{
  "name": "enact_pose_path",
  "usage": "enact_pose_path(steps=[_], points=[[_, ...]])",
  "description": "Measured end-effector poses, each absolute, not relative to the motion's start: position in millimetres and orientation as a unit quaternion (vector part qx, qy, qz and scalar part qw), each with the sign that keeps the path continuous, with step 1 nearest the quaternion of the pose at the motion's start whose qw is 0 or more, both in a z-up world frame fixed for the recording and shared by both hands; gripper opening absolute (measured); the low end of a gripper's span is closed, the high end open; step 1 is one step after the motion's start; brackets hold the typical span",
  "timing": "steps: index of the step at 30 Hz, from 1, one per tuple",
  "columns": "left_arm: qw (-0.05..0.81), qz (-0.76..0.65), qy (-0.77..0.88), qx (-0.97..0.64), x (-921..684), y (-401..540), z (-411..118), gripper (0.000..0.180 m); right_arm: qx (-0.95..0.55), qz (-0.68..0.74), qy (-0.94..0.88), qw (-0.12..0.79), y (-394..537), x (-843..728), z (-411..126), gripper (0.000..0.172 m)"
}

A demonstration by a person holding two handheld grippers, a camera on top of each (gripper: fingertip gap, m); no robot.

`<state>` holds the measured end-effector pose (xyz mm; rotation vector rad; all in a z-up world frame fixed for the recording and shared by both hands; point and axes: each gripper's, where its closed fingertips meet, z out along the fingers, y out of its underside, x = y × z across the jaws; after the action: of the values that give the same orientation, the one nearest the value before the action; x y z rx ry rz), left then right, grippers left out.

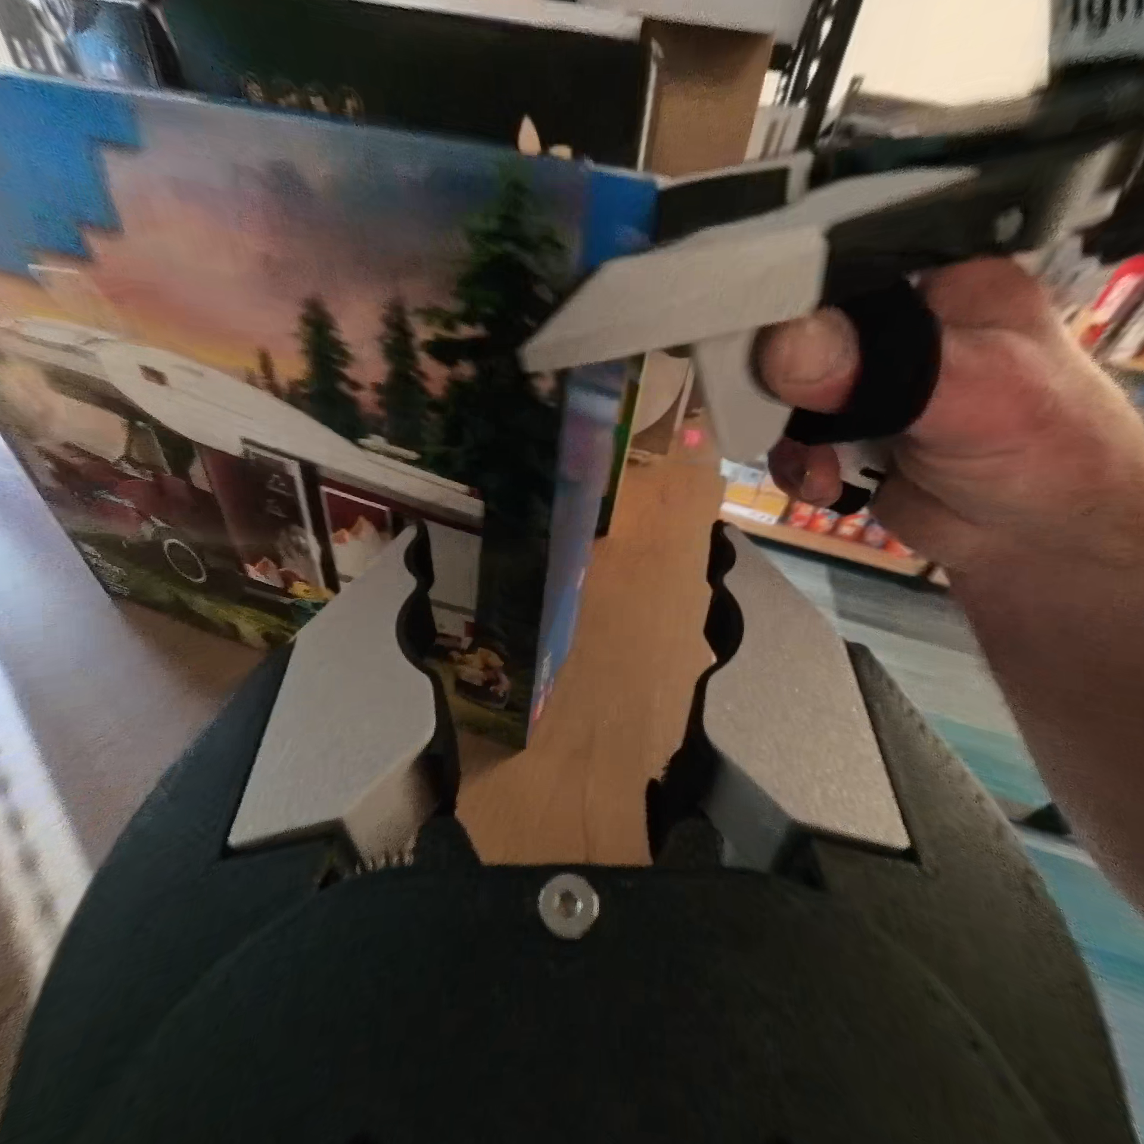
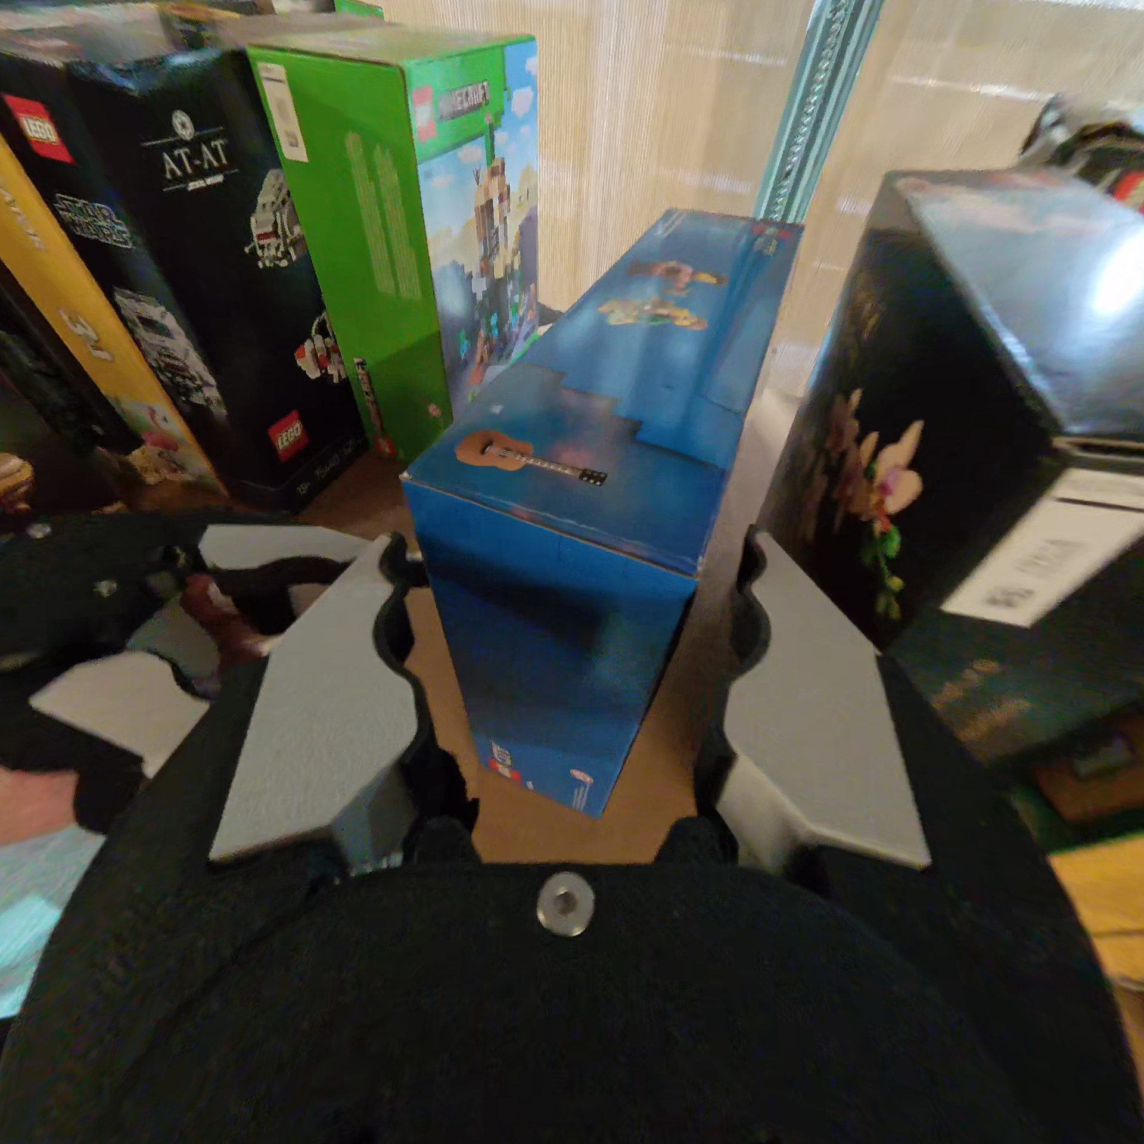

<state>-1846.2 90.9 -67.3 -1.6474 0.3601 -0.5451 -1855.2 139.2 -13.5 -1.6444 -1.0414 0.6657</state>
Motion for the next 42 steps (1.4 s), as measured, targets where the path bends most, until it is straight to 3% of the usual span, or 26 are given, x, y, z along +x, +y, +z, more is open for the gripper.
enact_pose_path(steps=[2,8,11,14,21,22,23,24,29,34,36,42], points=[[0.630,-0.262,0.138,-0.718,-1863,90,-61,0.091,-0.681,0.254,-0.428,0.537,134,-1847,-6,0.111],[0.626,-0.305,0.065,-0.715,-1918,123,-55,0.078,-0.650,0.164,-0.448,0.591,121,-1855,14,0.111],[0.619,-0.307,0.036,-0.722,-1938,155,-65,0.071,-0.663,0.138,-0.451,0.581,132,-1863,4,0.109],[0.596,-0.343,0.020,-0.726,-1939,181,-76,0.069,-0.663,0.122,-0.438,0.595,146,-1861,3,0.092],[0.602,-0.397,0.031,-0.692,-1907,205,-71,0.040,-0.669,0.086,-0.442,0.591,170,-1839,2,0.086],[0.601,-0.413,0.025,-0.684,-1902,208,-70,0.037,-0.663,0.088,-0.444,0.596,172,-1836,6,0.073],[0.599,-0.426,0.023,-0.678,-1895,212,-70,0.039,-0.639,0.115,-0.447,0.616,166,-1837,17,0.031],[0.596,-0.432,0.027,-0.676,-1887,214,-70,0.039,-0.632,0.142,-0.456,0.610,159,-1840,20,0.008],[0.612,-0.416,0.023,-0.672,-1874,232,-64,0.036,-0.649,0.148,-0.469,0.580,170,-1832,16,0.040],[0.616,-0.422,0.036,-0.665,-1880,239,-68,0.018,-0.634,0.159,-0.484,0.581,168,-1828,16,0.039],[0.615,-0.415,0.033,-0.670,-1884,236,-70,0.024,-0.612,0.176,-0.474,0.608,161,-1823,30,0.038],[0.604,-0.412,0.017,-0.682,-1902,226,-78,0.042,-0.605,0.161,-0.496,0.602,161,-1819,36,0.064]])
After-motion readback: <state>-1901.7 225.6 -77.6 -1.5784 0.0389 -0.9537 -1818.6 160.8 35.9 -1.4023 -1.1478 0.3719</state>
